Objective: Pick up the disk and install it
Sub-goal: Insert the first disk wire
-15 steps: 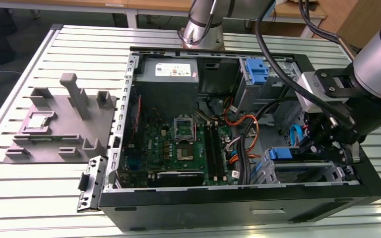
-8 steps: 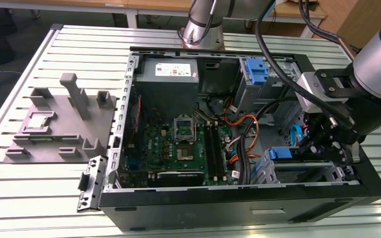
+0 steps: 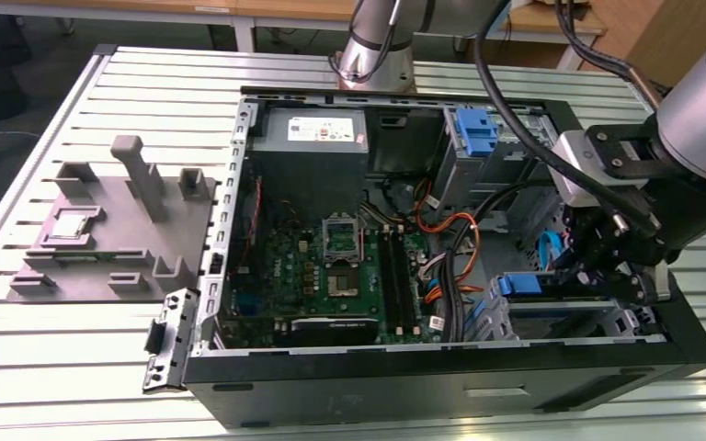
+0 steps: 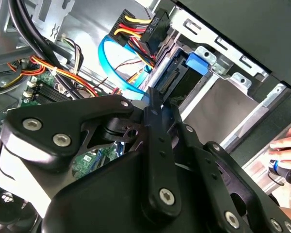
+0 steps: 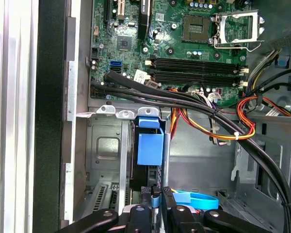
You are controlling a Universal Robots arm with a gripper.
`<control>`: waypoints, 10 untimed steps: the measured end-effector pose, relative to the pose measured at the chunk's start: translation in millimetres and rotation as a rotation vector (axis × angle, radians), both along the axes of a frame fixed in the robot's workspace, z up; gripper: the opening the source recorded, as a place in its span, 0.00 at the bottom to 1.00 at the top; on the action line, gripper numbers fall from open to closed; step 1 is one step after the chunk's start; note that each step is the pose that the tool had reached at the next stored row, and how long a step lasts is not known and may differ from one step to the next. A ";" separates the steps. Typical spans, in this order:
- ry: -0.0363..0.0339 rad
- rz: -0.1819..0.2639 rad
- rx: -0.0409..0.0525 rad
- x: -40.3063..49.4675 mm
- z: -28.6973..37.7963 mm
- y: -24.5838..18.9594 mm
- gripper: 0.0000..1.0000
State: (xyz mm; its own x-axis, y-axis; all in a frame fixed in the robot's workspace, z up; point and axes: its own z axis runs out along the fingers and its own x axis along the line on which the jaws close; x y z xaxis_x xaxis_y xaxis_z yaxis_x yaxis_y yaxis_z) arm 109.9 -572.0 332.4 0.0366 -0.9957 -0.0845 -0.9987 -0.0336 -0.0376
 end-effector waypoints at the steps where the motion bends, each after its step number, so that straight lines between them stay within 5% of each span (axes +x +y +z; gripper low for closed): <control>1: 0.0000 0.000 0.0001 0.0 1.9 0.0 0.24; 10: 0.0000 0.000 0.0004 0.0 20.7 0.0 0.24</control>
